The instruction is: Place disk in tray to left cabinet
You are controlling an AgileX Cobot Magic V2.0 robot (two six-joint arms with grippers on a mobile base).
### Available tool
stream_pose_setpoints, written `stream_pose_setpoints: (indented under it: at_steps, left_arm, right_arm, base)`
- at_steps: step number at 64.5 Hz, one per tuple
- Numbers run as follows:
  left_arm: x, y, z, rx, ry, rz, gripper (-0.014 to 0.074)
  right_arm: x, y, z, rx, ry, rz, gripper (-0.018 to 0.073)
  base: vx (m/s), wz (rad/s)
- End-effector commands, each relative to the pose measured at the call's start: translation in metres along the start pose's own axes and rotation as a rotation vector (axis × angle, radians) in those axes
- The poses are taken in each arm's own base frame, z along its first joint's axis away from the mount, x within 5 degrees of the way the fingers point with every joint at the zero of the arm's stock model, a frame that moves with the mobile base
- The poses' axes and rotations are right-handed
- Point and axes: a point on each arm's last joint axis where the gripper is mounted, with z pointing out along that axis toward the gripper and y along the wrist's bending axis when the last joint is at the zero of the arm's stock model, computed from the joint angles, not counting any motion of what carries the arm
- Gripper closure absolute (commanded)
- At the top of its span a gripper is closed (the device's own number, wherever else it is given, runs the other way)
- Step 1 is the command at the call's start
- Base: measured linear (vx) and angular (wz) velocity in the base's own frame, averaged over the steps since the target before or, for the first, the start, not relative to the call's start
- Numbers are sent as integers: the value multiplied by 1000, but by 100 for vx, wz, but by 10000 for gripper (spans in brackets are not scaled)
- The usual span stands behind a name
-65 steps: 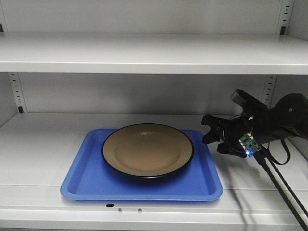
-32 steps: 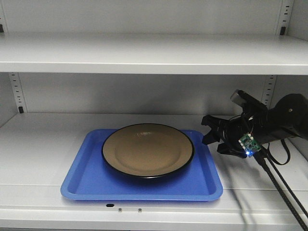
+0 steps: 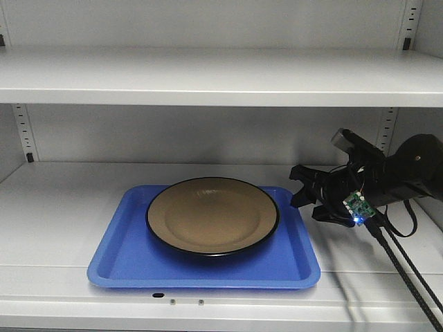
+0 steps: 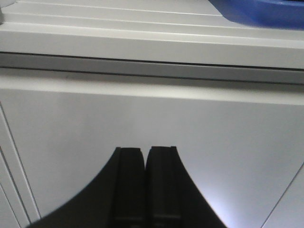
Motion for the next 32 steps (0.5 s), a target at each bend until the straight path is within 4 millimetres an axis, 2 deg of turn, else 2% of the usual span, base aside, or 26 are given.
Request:
stream_pose_setpoints:
  at_steps: [1, 8, 17, 24, 26, 27, 28, 29, 32]
  left_arm:
    - [-1, 0, 1, 1, -67, -6, 603]
    - [-1, 0, 1, 1, -67, -6, 603]
    - [-1, 0, 1, 1, -67, -6, 603]
    - [-1, 0, 1, 1, -67, -6, 603]
    - [-1, 0, 1, 1, -67, -6, 603]
    - [-1, 0, 1, 1, -67, -6, 603]
    - [-1, 0, 1, 1, -67, -6, 603]
    - [-1, 0, 1, 1, -67, -6, 603]
    - [-1, 0, 1, 1, -67, -6, 603]
  right_arm:
    - [-17, 18, -30, -57, -130, -13, 185]
    - [-17, 17, -29, -49, -131, -30, 185]
    - [-15, 20, -46, -40, -144, -81, 185]
    - [4, 13, -59, -23, -173, -61, 188]
    - [13, 9, -66, -15, -206, -54, 192]
    - [20, 3, -62, 0, -197, -44, 195]
    - [22, 4, -73, -5, -238, -46, 198]
    - [31, -2, -69, 11, -229, -38, 201]
    - [48, -8, -83, 20, -267, -36, 213]
  base:
    - [0, 0]
    - [0, 0]
    - [0, 0]
    - [0, 0]
    - [0, 0]
    - [0, 0]
    - [0, 0]
    - [0, 0]
    - [0, 0]
